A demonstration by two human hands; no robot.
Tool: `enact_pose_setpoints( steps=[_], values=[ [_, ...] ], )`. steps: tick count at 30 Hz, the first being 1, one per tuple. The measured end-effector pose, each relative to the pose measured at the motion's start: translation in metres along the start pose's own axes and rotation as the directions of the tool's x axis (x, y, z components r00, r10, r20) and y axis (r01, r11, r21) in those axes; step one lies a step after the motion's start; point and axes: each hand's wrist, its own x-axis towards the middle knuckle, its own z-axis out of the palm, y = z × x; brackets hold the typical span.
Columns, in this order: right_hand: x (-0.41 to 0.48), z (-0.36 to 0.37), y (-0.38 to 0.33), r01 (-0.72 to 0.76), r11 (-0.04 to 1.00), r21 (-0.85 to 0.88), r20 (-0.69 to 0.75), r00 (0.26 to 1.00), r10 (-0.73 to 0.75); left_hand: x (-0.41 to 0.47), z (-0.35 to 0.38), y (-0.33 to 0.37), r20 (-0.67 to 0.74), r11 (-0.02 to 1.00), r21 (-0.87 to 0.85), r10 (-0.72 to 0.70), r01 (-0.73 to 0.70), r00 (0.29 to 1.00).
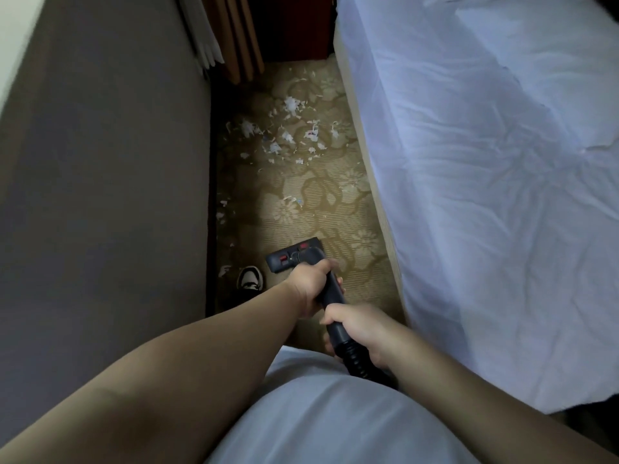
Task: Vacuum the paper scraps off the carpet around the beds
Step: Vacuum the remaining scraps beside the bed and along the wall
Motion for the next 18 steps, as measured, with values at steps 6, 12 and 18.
enact_pose_setpoints(
  steps=[6,12,18],
  values=[
    [0.042,0.048,-0.077,-0.011,0.998,0.058,-0.026,1.000,0.012,0.048,-0.038,0.085,0.012,0.991,0.129,-0.023,0.021,1.000],
    [0.088,0.098,-0.168,-0.046,0.994,0.101,-0.042,0.998,0.050,0.093,-0.078,0.181,-0.009,0.978,0.206,-0.017,0.019,1.000],
    [0.135,0.113,-0.247,-0.023,0.992,0.122,-0.041,0.999,0.028,0.136,-0.085,0.271,0.022,0.967,0.253,-0.022,0.015,1.000]
  ],
)
